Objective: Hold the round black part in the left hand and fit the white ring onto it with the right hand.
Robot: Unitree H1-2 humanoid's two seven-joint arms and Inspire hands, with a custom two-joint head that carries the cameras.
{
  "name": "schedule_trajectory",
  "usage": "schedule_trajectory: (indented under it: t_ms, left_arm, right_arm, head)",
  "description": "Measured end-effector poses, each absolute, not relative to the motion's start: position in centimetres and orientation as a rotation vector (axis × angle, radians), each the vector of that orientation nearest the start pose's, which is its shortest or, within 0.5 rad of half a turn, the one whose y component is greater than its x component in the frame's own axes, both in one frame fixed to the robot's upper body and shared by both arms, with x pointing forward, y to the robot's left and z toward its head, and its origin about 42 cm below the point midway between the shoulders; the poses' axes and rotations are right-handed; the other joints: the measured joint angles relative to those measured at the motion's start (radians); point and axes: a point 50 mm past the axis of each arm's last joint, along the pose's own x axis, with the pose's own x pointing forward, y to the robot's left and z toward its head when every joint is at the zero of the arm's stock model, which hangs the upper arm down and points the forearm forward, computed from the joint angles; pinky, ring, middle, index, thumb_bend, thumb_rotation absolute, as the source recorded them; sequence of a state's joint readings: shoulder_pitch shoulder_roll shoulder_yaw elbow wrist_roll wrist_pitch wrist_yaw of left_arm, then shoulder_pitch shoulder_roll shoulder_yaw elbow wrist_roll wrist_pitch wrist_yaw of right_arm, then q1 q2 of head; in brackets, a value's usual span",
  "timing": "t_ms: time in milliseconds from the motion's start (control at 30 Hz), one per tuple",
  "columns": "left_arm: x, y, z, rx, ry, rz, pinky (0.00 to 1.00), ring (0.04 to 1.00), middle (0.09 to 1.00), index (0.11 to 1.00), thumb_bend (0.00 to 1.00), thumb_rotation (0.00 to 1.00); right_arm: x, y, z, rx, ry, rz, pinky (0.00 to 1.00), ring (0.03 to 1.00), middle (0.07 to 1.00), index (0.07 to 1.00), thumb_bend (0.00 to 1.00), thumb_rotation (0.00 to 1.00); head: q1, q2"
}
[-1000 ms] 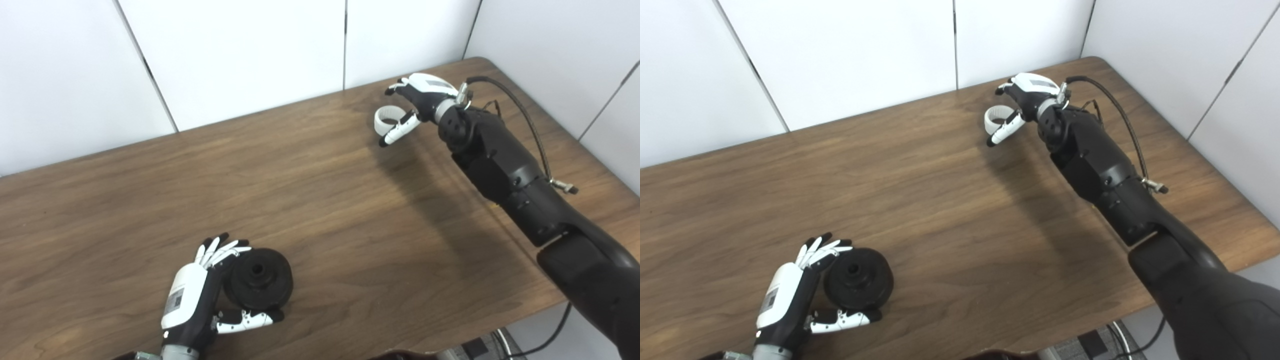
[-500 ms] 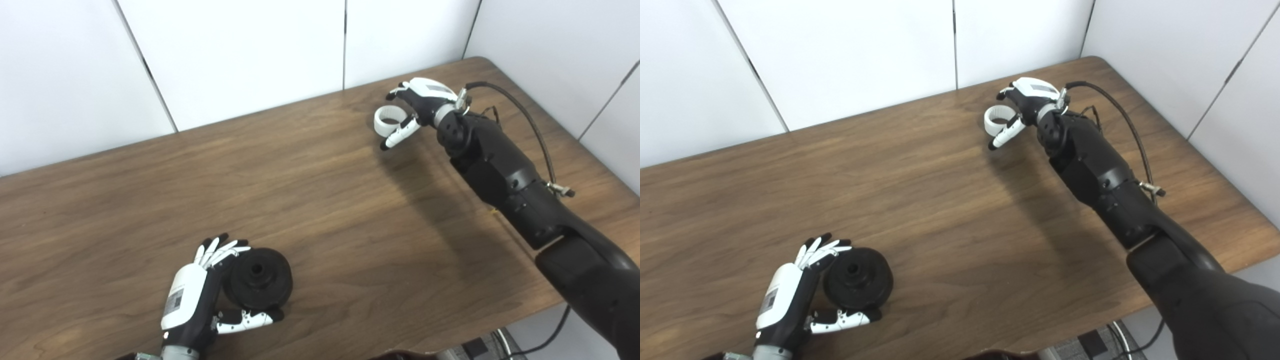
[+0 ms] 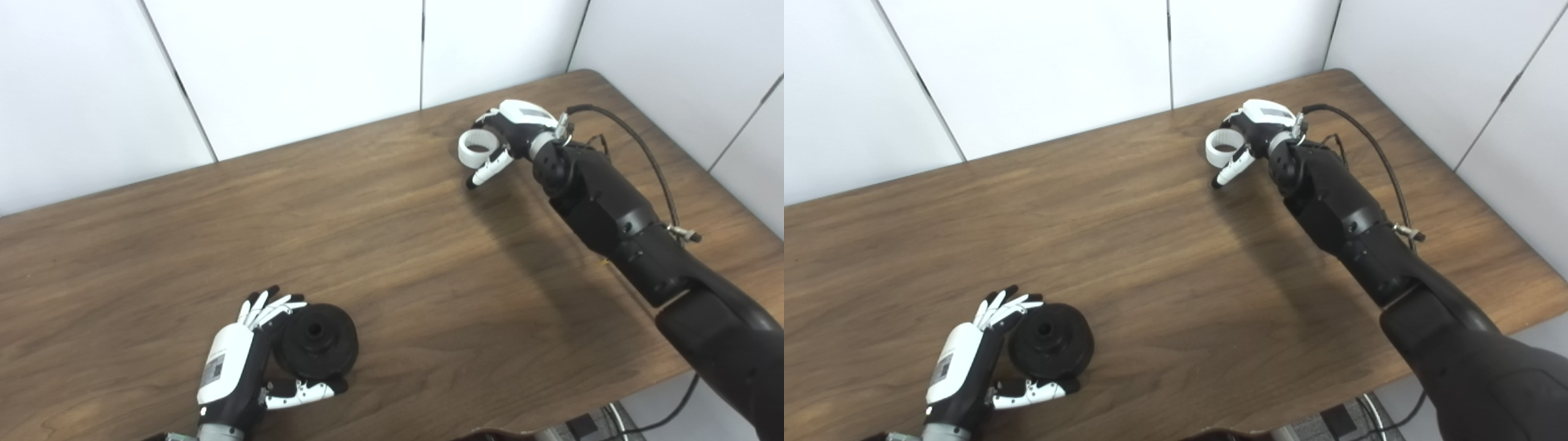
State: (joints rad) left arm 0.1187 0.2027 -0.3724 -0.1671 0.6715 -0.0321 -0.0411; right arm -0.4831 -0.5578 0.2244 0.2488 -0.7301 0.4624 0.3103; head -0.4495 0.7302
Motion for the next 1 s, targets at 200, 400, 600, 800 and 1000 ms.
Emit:
schedule_trajectory:
  t_ms: [200,400,600,800,1000]
  left_arm:
    - [22.45,17.28,9.89,0.811,-0.148,-0.401,1.0,0.96,0.846,0.483,0.52,0.07]
    - [22.39,17.31,10.0,0.811,-0.142,-0.401,1.0,0.963,0.849,0.484,0.52,0.07]
    - [22.3,17.34,10.03,0.809,-0.139,-0.401,1.0,0.962,0.852,0.484,0.52,0.07]
    - [22.28,17.34,10.1,0.809,-0.138,-0.401,1.0,0.958,0.847,0.483,0.53,0.07]
    - [22.25,17.33,10.18,0.809,-0.134,-0.409,1.0,0.96,0.848,0.483,0.53,0.07]
  right_arm:
    - [42.45,-35.7,19.72,-1.282,0.328,-0.003,0.96,0.991,0.941,0.739,0.7,0.25]
    - [42.47,-35.72,19.66,-1.284,0.323,-0.004,0.95,0.984,0.934,0.725,0.71,0.27]
    - [42.4,-35.69,19.57,-1.279,0.315,0.0,0.95,0.985,0.935,0.724,0.72,0.27]
    - [42.3,-35.71,19.51,-1.271,0.313,0.0,0.94,0.983,0.937,0.698,0.72,0.22]
    - [42.29,-35.52,19.64,-1.254,0.298,0.012,0.91,0.954,0.9,0.499,0.52,0.13]
  head:
    - [0.006,0.003]
    - [0.011,0.011]
    - [0.012,0.011]
    - [0.015,0.011]
    - [0.017,0.014]
